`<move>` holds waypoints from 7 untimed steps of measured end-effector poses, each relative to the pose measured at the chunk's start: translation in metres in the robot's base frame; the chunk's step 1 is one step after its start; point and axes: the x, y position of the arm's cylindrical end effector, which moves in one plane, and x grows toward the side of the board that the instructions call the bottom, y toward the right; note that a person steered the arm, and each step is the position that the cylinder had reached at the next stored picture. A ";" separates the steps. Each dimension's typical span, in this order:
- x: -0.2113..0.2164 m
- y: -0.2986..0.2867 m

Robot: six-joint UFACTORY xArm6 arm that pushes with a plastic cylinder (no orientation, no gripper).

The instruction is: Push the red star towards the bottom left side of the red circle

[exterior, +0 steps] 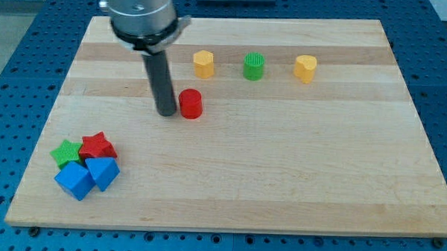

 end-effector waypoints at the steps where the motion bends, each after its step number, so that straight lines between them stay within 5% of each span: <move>1: 0.000 0.002; 3: 0.000 0.002; 7: -0.004 -0.149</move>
